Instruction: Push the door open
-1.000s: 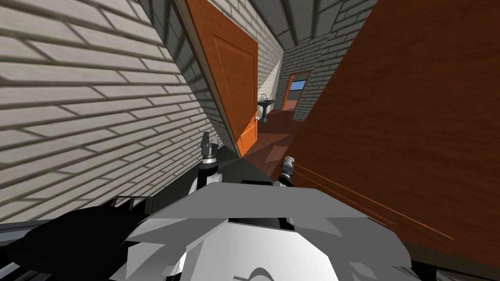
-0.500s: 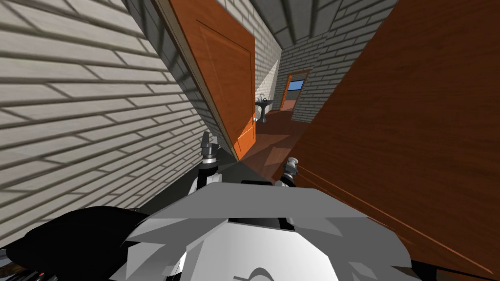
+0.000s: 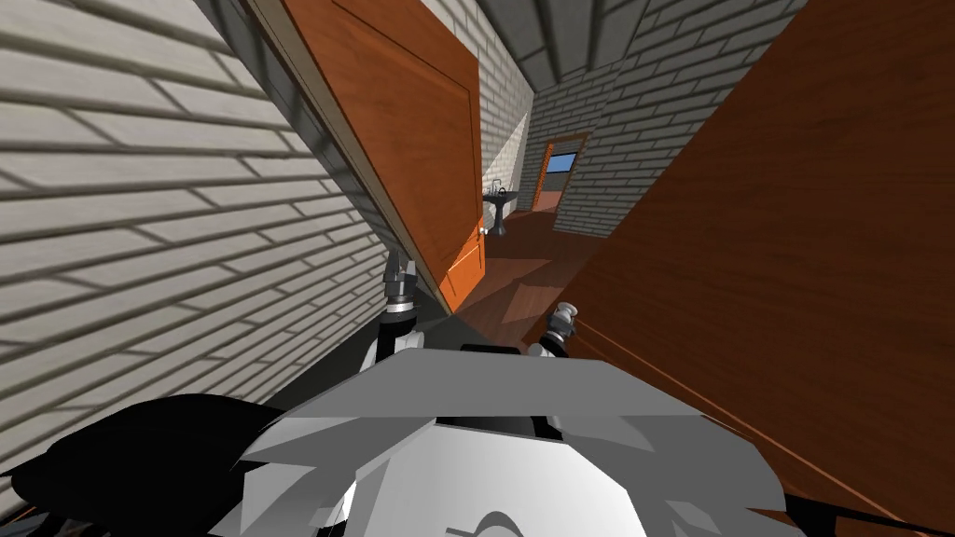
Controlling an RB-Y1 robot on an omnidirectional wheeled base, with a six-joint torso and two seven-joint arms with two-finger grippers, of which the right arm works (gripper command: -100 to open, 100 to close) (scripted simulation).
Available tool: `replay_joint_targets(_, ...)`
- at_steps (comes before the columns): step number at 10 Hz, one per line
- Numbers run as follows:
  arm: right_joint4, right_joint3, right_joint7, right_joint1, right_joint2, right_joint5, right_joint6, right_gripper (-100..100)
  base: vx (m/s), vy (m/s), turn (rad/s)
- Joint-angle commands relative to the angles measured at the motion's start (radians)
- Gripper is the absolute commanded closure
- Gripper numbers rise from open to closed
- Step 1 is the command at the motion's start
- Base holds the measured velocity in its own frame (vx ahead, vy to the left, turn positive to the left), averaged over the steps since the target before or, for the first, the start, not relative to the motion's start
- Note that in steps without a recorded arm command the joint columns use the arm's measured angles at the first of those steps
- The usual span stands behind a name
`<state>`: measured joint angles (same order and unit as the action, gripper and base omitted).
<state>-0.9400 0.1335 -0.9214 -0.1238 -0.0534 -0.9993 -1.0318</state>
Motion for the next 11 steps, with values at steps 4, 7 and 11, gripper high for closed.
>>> replay_joint_targets(4, -0.029, -0.051, 0.023, -0.019, -0.007, -0.036, -0.007, 100, 0.137, -0.042, -0.044)
replay_joint_targets(7, -0.029, -0.084, 0.031, -0.019, -0.005, -0.060, -0.015, 100, 0.173, -0.047, -0.067)
replay_joint_targets(11, -0.028, -0.126, 0.042, -0.018, 0.003, -0.092, -0.026, 100, 0.189, -0.047, -0.065)
